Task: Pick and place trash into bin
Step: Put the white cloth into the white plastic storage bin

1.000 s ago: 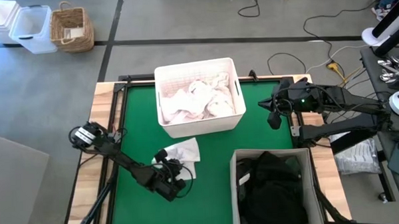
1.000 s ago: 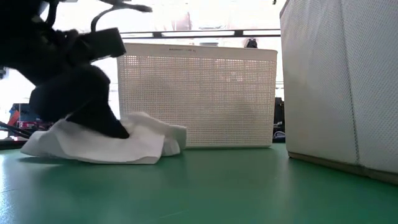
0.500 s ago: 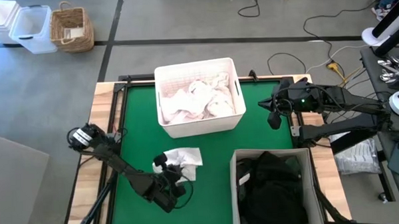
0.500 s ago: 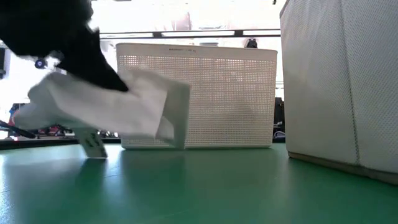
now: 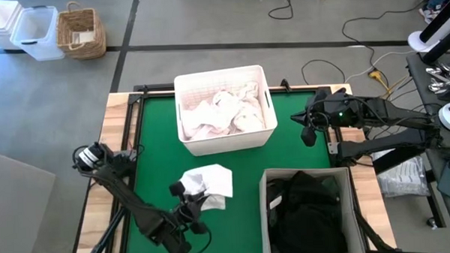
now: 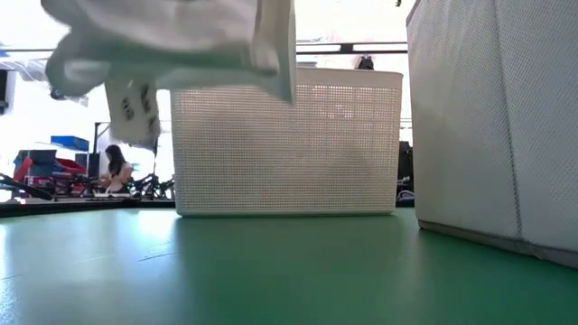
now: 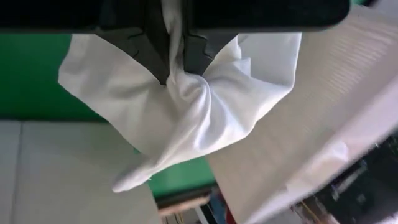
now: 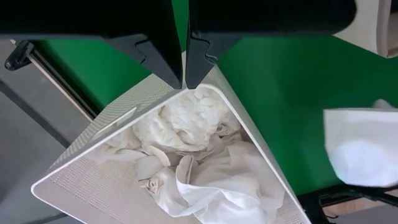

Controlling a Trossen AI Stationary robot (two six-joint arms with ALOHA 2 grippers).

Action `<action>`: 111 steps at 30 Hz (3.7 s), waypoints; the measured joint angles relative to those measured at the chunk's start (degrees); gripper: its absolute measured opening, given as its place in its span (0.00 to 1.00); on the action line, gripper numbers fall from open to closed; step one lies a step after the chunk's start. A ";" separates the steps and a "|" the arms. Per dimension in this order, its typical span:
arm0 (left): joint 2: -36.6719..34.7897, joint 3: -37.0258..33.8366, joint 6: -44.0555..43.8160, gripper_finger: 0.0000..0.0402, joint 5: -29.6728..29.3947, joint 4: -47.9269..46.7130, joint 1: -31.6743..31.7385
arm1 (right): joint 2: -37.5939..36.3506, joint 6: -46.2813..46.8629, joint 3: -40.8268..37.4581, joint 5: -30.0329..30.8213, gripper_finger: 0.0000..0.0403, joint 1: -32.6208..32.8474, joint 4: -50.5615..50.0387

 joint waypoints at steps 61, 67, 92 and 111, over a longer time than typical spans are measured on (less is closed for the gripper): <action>-21.23 18.89 72.32 0.00 32.09 11.98 42.02 | 0.02 -3.08 -0.15 0.00 0.03 -0.02 2.56; -19.93 18.85 75.38 0.00 44.37 15.45 50.90 | 0.04 -3.06 -0.15 0.00 0.03 -0.02 2.56; -18.97 12.43 59.51 0.01 66.44 13.95 75.93 | 0.15 -0.44 -0.15 0.00 0.03 -0.03 2.60; -18.95 5.67 57.30 0.06 66.21 14.40 77.86 | 0.15 0.04 -0.15 0.00 0.03 -0.02 2.60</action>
